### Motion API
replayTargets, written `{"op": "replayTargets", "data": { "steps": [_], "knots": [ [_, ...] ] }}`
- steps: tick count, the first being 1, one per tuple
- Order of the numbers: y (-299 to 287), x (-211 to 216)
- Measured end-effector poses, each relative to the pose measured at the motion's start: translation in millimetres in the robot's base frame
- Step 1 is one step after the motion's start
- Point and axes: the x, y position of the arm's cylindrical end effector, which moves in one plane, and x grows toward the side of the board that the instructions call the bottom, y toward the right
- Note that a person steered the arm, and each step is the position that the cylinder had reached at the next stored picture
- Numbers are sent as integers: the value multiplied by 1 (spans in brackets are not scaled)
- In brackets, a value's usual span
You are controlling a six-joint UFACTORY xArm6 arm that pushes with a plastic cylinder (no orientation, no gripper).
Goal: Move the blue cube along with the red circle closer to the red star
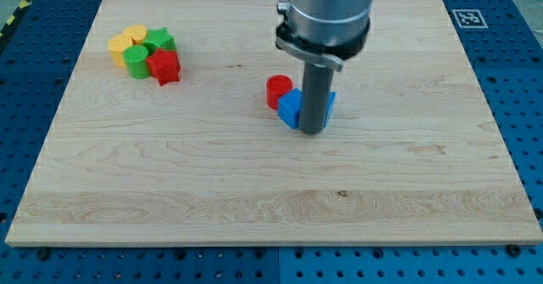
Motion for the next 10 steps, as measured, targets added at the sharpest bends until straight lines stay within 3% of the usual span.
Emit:
{"op": "replayTargets", "data": {
  "steps": [3, 4, 7, 10],
  "knots": [
    [-53, -121],
    [-59, -142],
    [-62, -128],
    [-135, -117]
  ]
}}
